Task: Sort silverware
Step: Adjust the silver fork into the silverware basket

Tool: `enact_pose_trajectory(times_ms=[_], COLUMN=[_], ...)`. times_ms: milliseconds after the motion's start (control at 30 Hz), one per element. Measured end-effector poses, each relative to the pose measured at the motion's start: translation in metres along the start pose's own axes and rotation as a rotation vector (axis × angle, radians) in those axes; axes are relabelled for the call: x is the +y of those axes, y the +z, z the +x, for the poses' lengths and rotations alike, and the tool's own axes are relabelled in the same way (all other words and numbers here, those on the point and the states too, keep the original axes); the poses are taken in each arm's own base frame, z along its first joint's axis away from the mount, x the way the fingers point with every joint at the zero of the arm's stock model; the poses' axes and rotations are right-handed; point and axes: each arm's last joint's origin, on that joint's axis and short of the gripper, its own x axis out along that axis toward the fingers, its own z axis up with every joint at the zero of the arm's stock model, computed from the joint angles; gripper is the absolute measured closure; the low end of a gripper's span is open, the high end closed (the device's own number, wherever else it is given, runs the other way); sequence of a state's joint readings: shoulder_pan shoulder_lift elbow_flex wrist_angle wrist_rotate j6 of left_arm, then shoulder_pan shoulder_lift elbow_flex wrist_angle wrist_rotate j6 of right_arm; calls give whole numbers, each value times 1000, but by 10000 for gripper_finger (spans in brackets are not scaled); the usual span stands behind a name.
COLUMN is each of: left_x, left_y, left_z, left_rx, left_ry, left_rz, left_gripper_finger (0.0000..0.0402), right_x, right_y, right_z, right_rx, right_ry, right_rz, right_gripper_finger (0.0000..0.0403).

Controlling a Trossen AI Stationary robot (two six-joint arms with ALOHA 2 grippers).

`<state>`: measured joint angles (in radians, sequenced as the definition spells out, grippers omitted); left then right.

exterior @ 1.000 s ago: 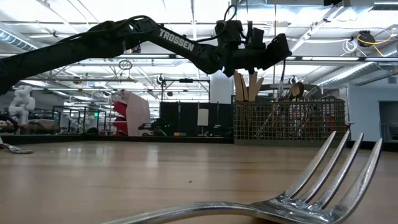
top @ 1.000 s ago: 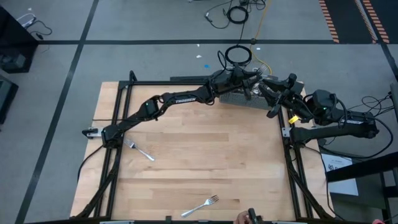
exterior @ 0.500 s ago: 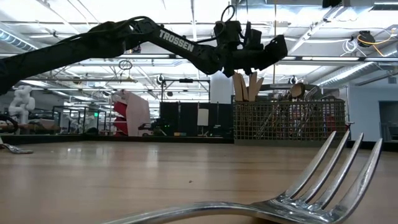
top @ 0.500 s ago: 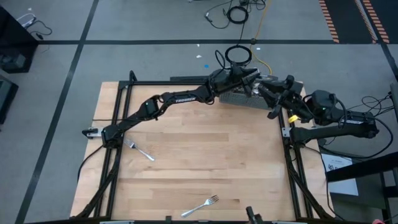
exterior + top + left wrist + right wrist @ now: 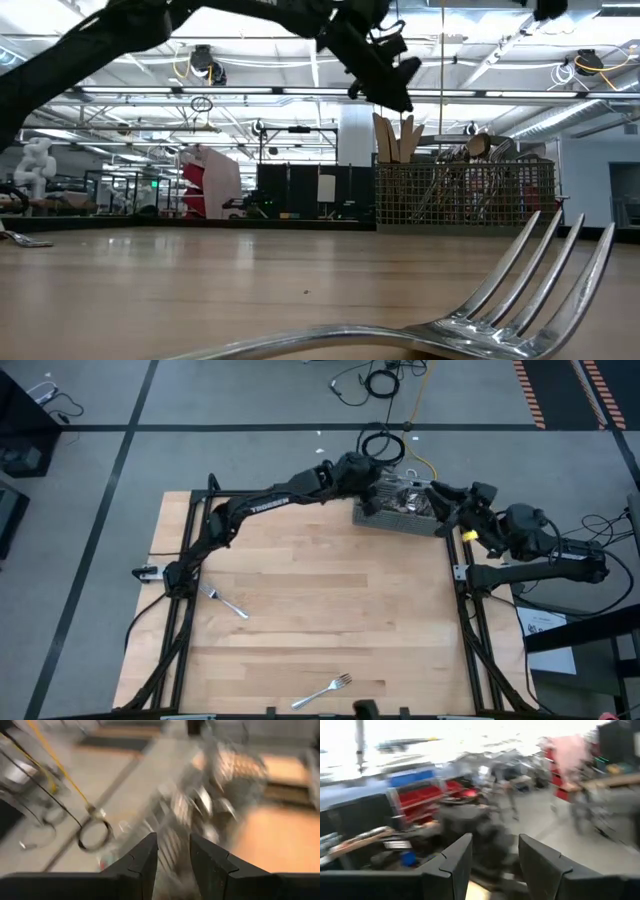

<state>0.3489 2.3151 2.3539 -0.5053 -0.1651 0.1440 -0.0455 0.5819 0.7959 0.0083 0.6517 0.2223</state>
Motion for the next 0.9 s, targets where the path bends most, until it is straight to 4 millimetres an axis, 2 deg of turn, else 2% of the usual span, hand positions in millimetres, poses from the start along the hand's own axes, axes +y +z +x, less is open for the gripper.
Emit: enact_pose_trajectory(times_ms=[133, 267, 367, 467, 533, 700, 800, 900], left_x=[1, 18, 42, 70, 85, 104, 109, 110], left_y=[2, 4, 21, 39, 42, 49, 51, 47], left_z=[-30, -58, -93, -136, -156, -201, -218, -218], left_rx=[130, 213, 157, 71, 55, 17, 3, 35], left_ry=[-110, -226, -265, -225, -196, -161, -147, -148], left_rz=[10, -34, -65, -89, -101, -114, -105, -101], left_gripper_finger=[281, 281, 281, 281, 281, 281, 281, 281], right_x=[-6, -12, -17, -26, -34, -54, -63, -68], right_y=[-19, -43, -56, -68, -75, -89, -97, -105], right_z=[10, 31, 49, 67, 78, 96, 104, 109], right_rx=[104, 198, 230, 271, 291, 315, 320, 334], right_ry=[-162, -295, -356, -400, -433, -536, -595, -638], right_rz=[29, 75, 132, 207, 253, 347, 388, 428], right_gripper_finger=[259, 274, 283, 286, 286, 285, 286, 286])
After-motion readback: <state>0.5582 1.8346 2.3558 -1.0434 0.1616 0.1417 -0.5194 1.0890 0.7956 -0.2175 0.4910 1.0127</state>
